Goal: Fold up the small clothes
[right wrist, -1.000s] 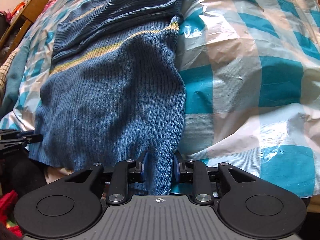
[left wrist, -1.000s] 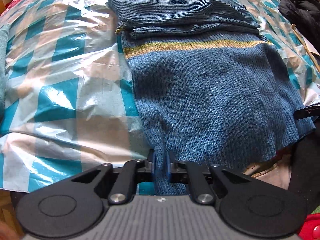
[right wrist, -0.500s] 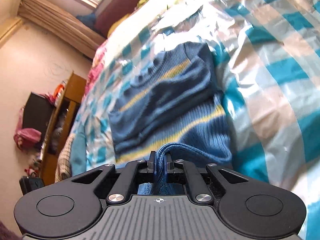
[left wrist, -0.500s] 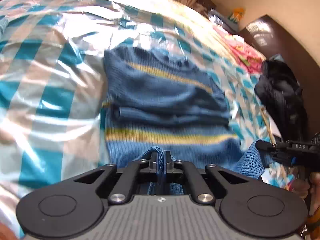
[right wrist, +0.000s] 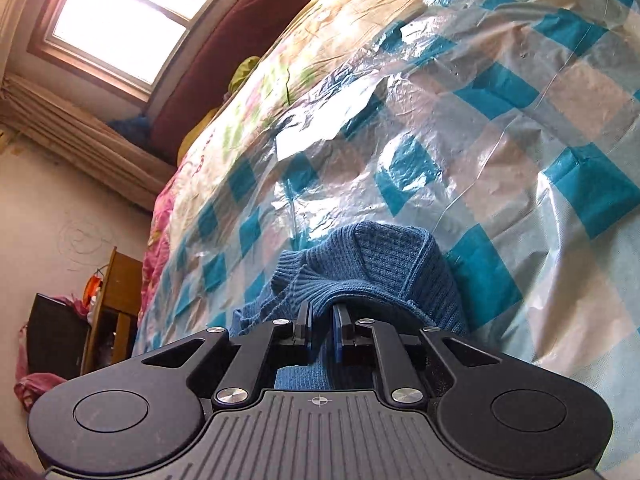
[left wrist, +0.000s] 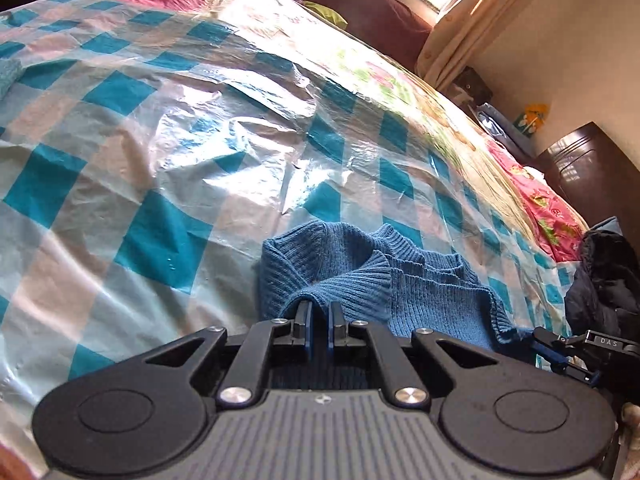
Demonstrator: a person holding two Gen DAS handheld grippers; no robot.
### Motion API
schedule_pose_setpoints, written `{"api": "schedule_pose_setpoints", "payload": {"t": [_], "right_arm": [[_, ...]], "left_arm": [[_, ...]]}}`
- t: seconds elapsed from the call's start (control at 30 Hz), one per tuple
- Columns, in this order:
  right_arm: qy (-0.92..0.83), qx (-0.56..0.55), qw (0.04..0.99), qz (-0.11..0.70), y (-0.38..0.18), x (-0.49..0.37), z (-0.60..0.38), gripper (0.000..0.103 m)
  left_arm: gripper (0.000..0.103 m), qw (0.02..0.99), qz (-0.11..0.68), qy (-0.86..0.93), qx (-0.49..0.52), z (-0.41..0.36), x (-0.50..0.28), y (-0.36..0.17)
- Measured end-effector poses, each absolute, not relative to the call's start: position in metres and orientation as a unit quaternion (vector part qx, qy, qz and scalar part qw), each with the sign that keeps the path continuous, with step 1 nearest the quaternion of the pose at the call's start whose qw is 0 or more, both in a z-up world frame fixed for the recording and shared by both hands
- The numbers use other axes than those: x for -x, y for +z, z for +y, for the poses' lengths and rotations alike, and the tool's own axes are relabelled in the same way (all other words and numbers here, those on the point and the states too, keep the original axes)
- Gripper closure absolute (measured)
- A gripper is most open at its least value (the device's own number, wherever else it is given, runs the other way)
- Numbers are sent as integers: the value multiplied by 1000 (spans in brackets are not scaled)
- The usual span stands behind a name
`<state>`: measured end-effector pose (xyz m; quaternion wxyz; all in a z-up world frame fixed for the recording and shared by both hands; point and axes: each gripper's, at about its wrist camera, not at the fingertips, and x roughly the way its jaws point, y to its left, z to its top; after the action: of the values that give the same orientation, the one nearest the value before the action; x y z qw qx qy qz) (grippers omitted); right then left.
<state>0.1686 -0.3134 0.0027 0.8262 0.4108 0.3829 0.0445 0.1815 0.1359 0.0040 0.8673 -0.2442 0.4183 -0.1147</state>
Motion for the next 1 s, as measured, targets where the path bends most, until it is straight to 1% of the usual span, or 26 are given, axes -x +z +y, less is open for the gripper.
{"api": "schedule_pose_setpoints", "payload": {"t": [0.03,0.1,0.2,0.33,0.47,0.53,0.6,0.67,0.7,0.8,0.9,1.0], "right_arm": [[41,-399,835,378,3,-163,-313,75],[29,-374,851,368,5,-156,-314,71],[19,-335,867,369,5,-148,-313,71],[2,-256,894,367,8,-133,-303,71],[9,-221,898,380,3,-121,-295,71],[8,-210,896,392,-3,-118,-291,71],[6,-204,895,396,-5,-115,-288,71],[4,-206,896,394,-4,-112,-288,71],[3,-207,896,393,-3,-111,-288,71],[0,-202,897,394,0,-109,-290,71],[-3,-200,896,396,1,-107,-293,71],[-2,-205,895,395,1,-104,-296,71]], "left_arm": [[90,870,410,-110,251,140,-178,4],[85,869,400,-100,273,146,-174,3],[85,869,401,-95,273,147,-170,2],[83,877,398,-93,254,143,-153,3],[71,872,397,-87,272,149,-135,-4],[71,872,413,-87,247,140,-140,-7],[71,883,422,-91,183,121,-147,-5],[71,895,415,-95,133,106,-156,0],[71,898,410,-96,125,102,-162,2],[71,906,393,-69,144,110,-184,7],[71,912,380,10,153,128,-198,8],[71,900,382,42,206,155,-191,5]]}}
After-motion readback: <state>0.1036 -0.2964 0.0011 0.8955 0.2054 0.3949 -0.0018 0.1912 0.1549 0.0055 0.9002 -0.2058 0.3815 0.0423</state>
